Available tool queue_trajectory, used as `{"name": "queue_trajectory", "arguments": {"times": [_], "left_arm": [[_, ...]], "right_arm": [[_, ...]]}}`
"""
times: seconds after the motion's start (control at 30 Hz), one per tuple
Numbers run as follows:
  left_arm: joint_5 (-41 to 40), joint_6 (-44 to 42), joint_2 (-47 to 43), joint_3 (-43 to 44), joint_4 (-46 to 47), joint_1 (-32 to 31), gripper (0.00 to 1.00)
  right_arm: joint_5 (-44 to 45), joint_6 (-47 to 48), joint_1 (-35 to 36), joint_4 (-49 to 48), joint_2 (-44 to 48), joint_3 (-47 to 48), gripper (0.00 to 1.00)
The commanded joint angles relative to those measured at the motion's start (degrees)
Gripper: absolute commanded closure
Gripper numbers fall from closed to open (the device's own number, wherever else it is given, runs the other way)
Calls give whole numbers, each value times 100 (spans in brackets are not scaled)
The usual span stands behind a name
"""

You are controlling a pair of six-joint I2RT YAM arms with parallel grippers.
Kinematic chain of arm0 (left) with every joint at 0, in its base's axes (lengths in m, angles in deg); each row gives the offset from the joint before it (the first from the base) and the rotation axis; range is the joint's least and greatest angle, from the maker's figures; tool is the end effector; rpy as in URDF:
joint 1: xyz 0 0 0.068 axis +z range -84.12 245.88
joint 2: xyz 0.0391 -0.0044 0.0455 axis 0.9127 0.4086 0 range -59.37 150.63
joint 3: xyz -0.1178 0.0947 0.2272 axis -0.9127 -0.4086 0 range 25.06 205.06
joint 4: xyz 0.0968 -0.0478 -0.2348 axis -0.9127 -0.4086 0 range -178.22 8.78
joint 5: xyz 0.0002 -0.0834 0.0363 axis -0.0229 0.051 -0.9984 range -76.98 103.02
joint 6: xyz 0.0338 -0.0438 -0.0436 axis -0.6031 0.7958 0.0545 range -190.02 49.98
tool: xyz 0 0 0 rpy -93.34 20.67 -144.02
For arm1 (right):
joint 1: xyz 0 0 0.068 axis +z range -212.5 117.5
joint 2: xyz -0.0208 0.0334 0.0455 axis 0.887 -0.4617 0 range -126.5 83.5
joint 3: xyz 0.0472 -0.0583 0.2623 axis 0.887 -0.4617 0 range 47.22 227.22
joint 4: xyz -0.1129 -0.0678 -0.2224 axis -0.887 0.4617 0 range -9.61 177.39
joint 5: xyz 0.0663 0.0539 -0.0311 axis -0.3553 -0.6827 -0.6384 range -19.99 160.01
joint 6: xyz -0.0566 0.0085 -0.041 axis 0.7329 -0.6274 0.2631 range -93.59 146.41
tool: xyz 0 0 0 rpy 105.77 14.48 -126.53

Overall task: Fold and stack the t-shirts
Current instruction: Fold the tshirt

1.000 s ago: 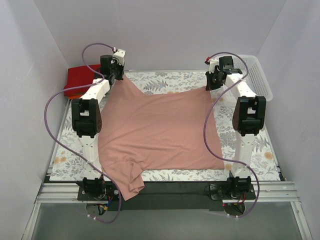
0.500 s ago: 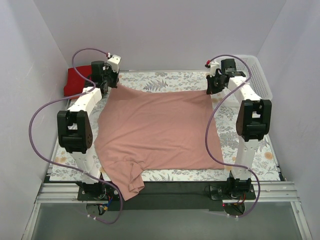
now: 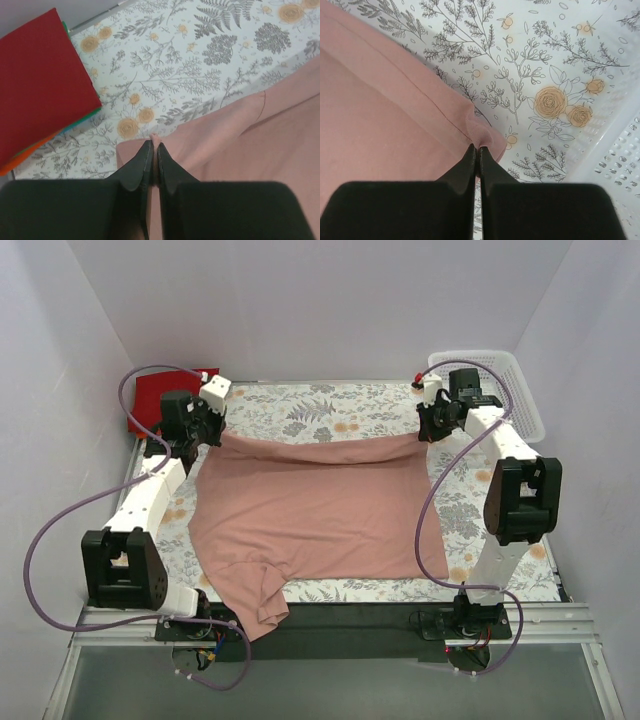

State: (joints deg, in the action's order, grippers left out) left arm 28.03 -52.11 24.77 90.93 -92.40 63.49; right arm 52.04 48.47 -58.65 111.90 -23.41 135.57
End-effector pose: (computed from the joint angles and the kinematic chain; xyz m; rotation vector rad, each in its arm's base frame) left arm 0.3534 -0.0297 0.2936 -0.1233 2.0987 -0.4875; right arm 0.4256 0.0465 0.2473 -0.6718 2.3055 0.2365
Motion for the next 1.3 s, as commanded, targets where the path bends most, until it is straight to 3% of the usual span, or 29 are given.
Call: {"name": "queue_trajectory", "arguments": {"times": [0.0, 0.27, 0.5, 0.83, 0.97, 1.03, 1.07, 1.13, 1.2, 1.27], "left_arm": [[73, -191, -564, -354, -384, 46, 100], [-67, -25, -1452, -1373, -947, 46, 100], [-401, 529, -1488, -2200, -1255, 46, 100], [-455, 301, -1549, -2464, -1431, 46, 100], [-114, 29, -1576, -2491, -1789, 46, 100], [185, -374, -1541, -2386, -2176, 46, 93], [318, -550, -1558, -2351, -2561, 46, 87], [564, -911, -1698, -2280, -2783, 46, 75], [783, -1035, -1943, -2175, -2942, 46, 64], [933, -1053, -1919, -1982, -3056, 46, 60]], "right_arm": [[-13, 245, -43, -39, 258, -248, 99], [-39, 421, -69, -57, 355, -785, 99], [-65, 553, -69, -127, 329, -1040, 99], [-57, 852, -78, -110, 408, -1338, 99], [-57, 957, -78, -92, 452, -1435, 99], [4, 1028, -78, -57, 478, -1479, 86], [22, 1115, -78, -22, 531, -1479, 68], [57, 1203, -78, 110, 627, -1488, 59], [31, 1309, -78, 180, 829, -1479, 41], [-4, 1362, -78, 268, 1031, -1462, 28]]}}
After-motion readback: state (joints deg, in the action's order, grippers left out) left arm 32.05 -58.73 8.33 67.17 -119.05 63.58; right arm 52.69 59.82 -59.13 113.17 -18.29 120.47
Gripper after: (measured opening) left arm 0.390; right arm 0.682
